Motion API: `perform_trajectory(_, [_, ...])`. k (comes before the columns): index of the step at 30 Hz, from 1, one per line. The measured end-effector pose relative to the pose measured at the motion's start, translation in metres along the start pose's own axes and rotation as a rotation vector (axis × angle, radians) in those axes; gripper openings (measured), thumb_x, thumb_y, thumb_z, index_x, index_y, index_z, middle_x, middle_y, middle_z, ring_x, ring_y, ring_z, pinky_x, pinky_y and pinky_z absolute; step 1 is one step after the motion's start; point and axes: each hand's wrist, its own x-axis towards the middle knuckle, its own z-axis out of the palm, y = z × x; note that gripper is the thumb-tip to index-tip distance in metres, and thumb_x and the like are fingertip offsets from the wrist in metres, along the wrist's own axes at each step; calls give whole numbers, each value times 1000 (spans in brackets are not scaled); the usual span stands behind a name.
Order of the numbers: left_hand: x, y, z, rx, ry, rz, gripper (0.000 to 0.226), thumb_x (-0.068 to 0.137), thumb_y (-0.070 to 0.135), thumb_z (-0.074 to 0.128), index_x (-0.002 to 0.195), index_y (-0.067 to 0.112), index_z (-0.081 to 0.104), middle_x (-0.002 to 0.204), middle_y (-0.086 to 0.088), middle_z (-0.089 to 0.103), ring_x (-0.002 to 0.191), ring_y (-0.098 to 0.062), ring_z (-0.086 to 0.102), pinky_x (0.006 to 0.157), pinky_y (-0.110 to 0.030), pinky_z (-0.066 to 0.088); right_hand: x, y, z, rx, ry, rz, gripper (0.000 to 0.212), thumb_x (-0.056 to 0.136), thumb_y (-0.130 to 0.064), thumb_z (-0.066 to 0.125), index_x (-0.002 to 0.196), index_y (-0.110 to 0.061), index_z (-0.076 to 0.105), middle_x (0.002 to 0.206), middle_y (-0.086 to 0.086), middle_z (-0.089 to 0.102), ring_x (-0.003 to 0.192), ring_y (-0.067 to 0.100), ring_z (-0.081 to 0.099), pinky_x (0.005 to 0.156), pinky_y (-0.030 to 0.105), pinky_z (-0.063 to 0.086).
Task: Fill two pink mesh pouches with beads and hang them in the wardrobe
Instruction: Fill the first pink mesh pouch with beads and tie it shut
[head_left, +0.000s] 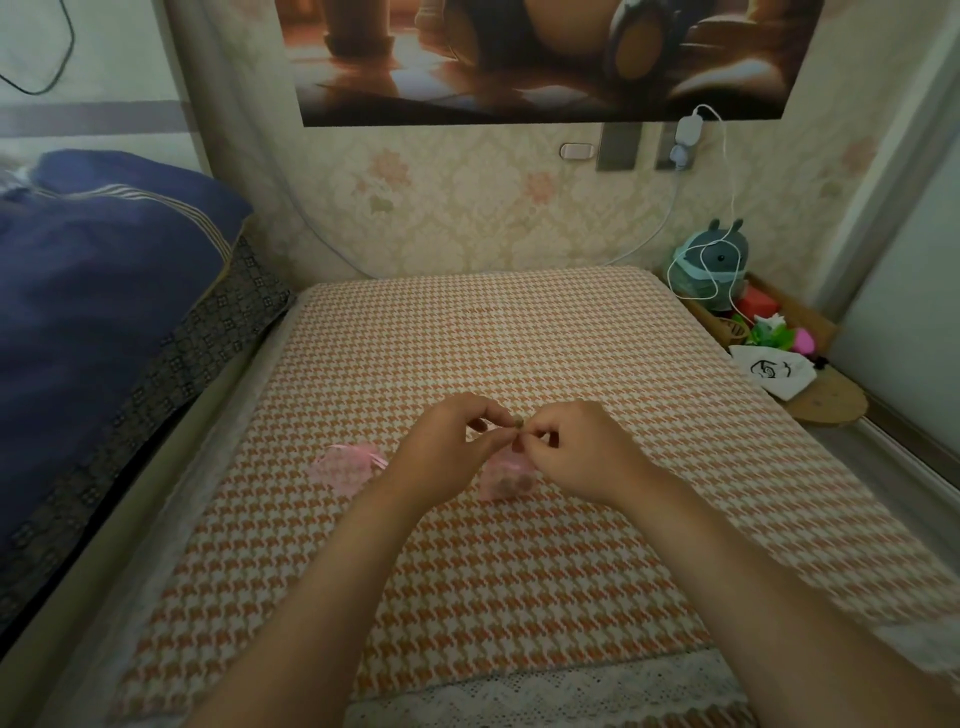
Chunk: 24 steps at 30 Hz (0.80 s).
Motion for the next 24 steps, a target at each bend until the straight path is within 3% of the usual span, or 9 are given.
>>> perform_trajectory(4, [-2, 2, -1, 67, -21, -10, 5, 89, 36, 69, 94, 33, 71, 97, 20, 65, 91, 5, 59, 80, -23, 51, -2, 0, -2, -36, 16, -14, 26, 93, -25, 60, 70, -31, 72, 70, -6, 68, 58, 15, 60, 58, 45, 53])
perform_trajectory(9, [-2, 7, -5, 194, -100, -97, 17, 87, 41, 66, 102, 36, 73, 96, 23, 70, 86, 5, 63, 80, -32, 58, -2, 4, -5, -3, 42, -12, 22, 93, -23, 60, 84, -34, 77, 76, -8, 73, 60, 19, 63, 55, 38, 52])
perform_trajectory(14, [0, 5, -15, 227, -86, -132, 17, 88, 29, 65, 102, 33, 74, 98, 19, 69, 84, 5, 60, 77, -24, 55, 5, 9, -1, 74, 84, 4, 19, 98, -23, 60, 105, -31, 76, 95, -21, 71, 78, -6, 62, 71, 18, 50])
perform_trajectory(17, [0, -1, -26, 230, -84, -159, 14, 88, 26, 66, 99, 30, 74, 94, 18, 67, 83, 4, 60, 69, -15, 49, 10, 12, 4, 19, 86, 1, 21, 100, -23, 59, 112, -29, 74, 108, -17, 71, 89, -3, 63, 80, 25, 55])
perform_trajectory(24, [-7, -21, -43, 237, -63, -195, 13, 89, 21, 66, 97, 30, 71, 96, 17, 65, 83, 2, 60, 65, -12, 46, 23, 15, 34, -259, -81, -51, 33, 100, -23, 56, 131, -29, 66, 131, -7, 63, 117, 16, 60, 92, 36, 52])
